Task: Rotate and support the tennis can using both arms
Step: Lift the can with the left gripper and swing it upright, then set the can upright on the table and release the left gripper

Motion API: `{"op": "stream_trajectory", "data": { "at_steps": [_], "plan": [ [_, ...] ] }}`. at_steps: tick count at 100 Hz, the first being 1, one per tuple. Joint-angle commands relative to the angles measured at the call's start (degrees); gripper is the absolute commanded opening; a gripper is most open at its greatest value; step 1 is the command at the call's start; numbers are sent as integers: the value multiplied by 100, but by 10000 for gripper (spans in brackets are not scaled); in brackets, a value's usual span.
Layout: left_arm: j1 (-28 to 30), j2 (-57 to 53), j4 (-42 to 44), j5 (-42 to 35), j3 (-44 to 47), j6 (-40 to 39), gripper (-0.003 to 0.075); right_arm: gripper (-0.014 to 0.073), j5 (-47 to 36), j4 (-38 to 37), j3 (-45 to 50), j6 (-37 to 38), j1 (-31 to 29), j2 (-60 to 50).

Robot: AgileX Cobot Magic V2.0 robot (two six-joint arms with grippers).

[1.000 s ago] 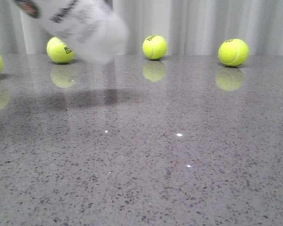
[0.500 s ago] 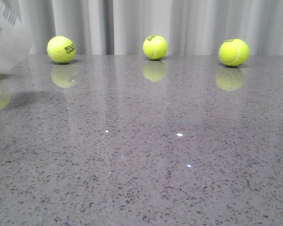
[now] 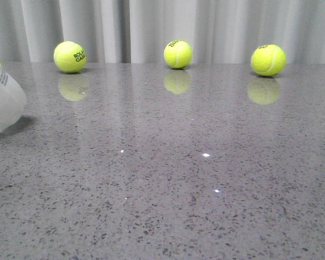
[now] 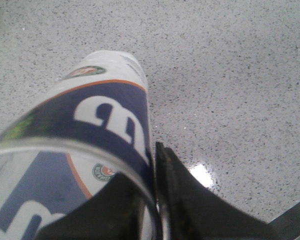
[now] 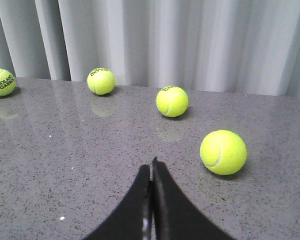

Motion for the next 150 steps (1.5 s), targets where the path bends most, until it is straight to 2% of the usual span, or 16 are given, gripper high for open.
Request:
{"op": "stream_trajectory", "data": {
  "at_steps": [1, 6, 7, 13, 22, 54, 73, 119, 150],
  "plan": [
    [10, -7, -289, 23, -143, -71, 235, -68, -501, -73, -140, -18, -34, 37],
    [10, 53, -316, -131, -176, -27, 358, -68, -501, -73, -140, -18, -34, 37],
    [10, 56, -316, -158, -188, -33, 358, -68, -501, -73, -140, -18, -34, 37],
    [10, 173, -316, -409, -249, -33, 491, -68, -501, -73, -140, -18, -34, 37],
    [10, 419, -316, -646, -457, -33, 573, -68, -501, -73, -140, -18, -34, 37],
    [10, 1589, -316, -407, -1744, -2, 575, -68, -501, -73, -140, -18, -34, 37],
    [10, 1947, -340, -253, -2079, -2, 575, -68, -501, -73, -140, -18, -34, 37],
    [10, 1723, -448, -404, -2611, -2, 575, -68, -501, -73, -140, -18, -34, 37],
    [10, 1030, -428, -698, -2496, -37, 574, -68, -501, -73, -140, -18, -34, 37]
  ]
}}
